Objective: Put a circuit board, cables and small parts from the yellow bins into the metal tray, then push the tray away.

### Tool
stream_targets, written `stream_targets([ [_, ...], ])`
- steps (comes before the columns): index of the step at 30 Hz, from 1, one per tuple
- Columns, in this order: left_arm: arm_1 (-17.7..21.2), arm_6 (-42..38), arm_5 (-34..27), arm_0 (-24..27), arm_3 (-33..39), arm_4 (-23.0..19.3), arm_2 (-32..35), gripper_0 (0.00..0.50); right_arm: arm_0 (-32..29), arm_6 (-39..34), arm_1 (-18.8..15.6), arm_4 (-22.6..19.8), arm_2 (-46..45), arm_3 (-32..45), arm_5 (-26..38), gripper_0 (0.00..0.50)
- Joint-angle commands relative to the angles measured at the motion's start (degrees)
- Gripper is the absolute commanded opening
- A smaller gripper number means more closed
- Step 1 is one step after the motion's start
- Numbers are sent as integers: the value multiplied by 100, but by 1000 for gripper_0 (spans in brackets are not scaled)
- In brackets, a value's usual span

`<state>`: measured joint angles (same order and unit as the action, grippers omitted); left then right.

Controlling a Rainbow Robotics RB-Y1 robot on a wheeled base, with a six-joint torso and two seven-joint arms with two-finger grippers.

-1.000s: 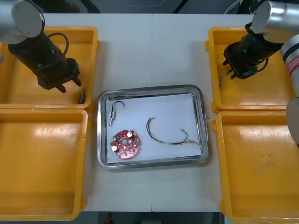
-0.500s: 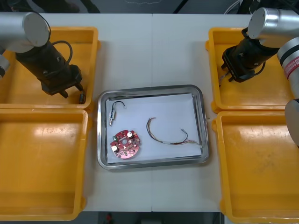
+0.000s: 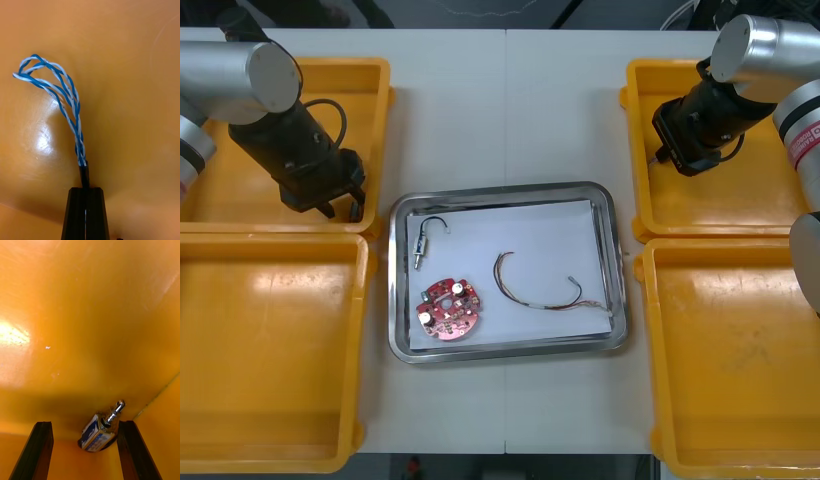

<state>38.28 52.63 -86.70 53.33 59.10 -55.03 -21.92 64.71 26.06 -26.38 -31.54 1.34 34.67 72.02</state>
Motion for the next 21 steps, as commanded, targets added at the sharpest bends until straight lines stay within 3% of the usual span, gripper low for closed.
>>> stream_targets([
  [1, -84, 116, 162, 265, -30, -70, -260, 500, 77, -154, -33, 60, 86, 57, 208, 0],
  [4, -84, 116, 162, 265, -30, -61, -269, 500, 77, -127, -130, 130, 86, 189, 480, 0],
  [6, -84, 125, 162, 265, -39, -61, -269, 281, 77, -118, -192, 209, 86, 321, 691, 0],
  [7, -84, 125, 162, 265, -39, -61, -269, 54, 77, -110, -262, 244, 86, 435, 867, 0],
  [8, -84, 125, 153, 265, -30, -61, -269, 3, 77, -92, -323, 280, 77, 567, 1069, 0],
  [15, -75, 116, 153, 256, -30, -105, -207, 0, 77, -22, -578, 367, -222, 1279, 2071, 0],
  [21, -5, 186, 21, 265, 13, -70, 268, 0, 41, 119, -745, 376, -494, 2035, 2959, 0],
])
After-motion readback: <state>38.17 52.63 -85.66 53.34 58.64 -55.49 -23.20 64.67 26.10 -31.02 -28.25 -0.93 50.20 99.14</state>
